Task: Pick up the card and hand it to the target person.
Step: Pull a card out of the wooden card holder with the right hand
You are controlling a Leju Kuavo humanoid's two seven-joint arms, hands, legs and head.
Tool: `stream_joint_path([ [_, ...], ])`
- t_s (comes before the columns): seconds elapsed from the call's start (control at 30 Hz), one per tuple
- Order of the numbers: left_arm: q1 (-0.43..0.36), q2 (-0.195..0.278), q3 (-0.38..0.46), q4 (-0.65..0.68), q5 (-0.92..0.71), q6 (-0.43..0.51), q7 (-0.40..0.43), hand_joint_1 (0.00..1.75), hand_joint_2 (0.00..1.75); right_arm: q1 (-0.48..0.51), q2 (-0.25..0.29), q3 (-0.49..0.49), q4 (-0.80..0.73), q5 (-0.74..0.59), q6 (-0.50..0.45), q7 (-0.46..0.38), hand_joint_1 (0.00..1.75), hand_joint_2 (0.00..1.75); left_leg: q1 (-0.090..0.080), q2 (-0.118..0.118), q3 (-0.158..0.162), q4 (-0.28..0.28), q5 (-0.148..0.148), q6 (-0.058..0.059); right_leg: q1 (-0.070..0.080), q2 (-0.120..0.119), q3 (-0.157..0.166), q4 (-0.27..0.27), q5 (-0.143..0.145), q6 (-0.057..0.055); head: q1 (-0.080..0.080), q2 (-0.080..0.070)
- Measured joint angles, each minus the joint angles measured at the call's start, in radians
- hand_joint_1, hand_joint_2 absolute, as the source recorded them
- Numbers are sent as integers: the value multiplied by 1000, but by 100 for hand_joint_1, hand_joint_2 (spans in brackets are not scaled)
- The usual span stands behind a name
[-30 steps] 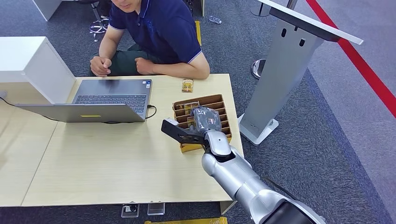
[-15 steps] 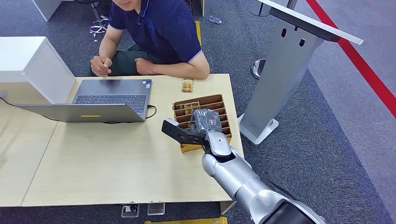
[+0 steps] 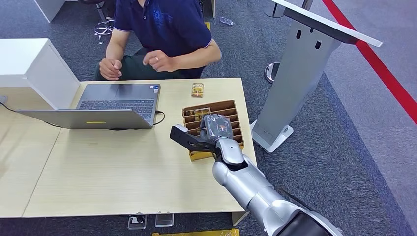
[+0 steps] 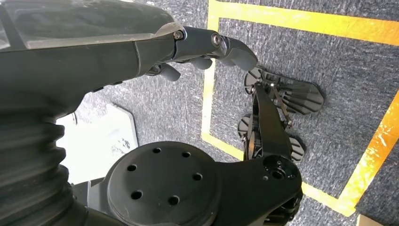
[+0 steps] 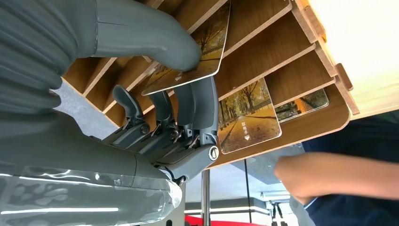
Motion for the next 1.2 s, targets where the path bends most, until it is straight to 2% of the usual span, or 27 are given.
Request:
stream_joint_path([
  [0.37,1,0,0,0,5,1,-5,0,175,-11,-5,0,-7,-15,-25,-26,141,175,0,0,0,0,0,0,0,0,0,0,0,0,0,0],
  [0.83,2,0,0,0,-5,-3,-10,0,175,-208,-8,-3,-64,-36,-105,-89,141,175,0,0,0,0,0,0,0,0,0,0,0,0,0,0],
  [1.2,2,0,0,0,-11,-5,-10,0,175,-228,-6,-6,-63,-35,-145,-88,141,175,0,0,0,0,0,0,0,0,0,0,0,0,0,0],
])
